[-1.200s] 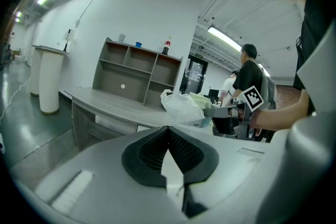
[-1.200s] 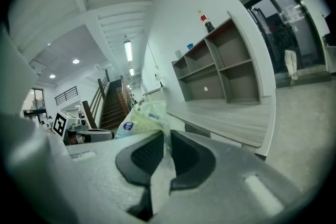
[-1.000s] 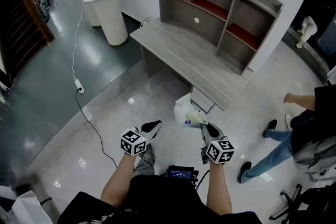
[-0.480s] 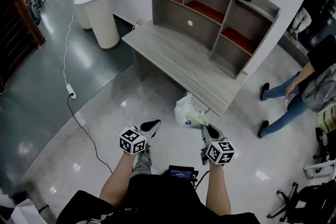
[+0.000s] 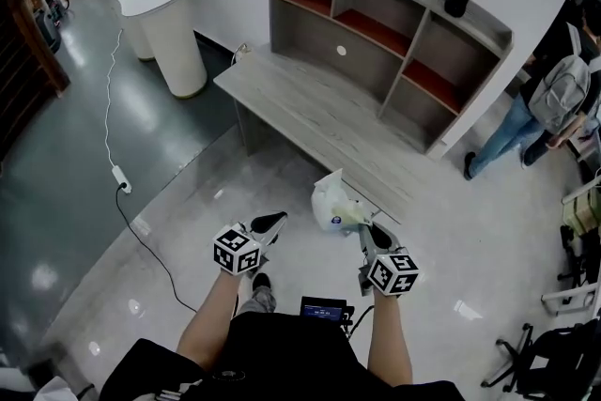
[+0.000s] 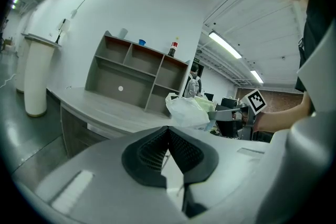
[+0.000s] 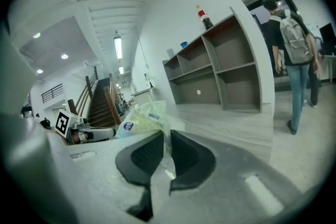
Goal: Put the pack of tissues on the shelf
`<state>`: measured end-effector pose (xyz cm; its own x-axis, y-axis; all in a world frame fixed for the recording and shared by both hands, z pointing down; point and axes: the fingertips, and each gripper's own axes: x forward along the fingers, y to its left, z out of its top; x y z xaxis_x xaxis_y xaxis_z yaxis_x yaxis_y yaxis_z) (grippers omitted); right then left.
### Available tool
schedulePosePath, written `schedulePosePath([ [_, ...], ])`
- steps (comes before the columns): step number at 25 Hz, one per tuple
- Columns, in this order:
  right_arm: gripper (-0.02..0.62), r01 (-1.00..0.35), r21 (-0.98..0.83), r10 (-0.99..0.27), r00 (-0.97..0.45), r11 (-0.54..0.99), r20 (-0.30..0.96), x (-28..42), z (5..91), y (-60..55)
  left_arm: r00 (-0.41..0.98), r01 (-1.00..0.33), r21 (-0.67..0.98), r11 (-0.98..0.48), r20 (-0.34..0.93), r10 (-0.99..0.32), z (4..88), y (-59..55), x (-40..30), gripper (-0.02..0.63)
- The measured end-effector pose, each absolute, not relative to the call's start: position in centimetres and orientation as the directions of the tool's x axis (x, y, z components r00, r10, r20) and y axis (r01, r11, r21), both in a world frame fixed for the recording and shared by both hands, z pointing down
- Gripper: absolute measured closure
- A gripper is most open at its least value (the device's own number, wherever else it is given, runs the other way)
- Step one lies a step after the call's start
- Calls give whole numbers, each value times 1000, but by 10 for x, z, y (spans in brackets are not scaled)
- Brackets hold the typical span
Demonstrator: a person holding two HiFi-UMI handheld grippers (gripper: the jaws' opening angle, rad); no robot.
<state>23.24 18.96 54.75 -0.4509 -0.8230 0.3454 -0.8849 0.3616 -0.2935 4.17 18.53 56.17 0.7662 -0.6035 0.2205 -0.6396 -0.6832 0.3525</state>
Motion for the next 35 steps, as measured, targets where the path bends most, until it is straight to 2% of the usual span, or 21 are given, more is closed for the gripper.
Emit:
schedulePosePath([
  [25, 570, -922, -282, -858, -361, 267, 366, 129, 547, 116, 825, -563, 389, -729, 209, -525, 577, 95, -59, 604],
  [35, 571, -917, -293, -846, -372, 271, 382, 122, 553, 96, 825, -562, 411, -718, 219, -521, 587, 85, -63, 604],
])
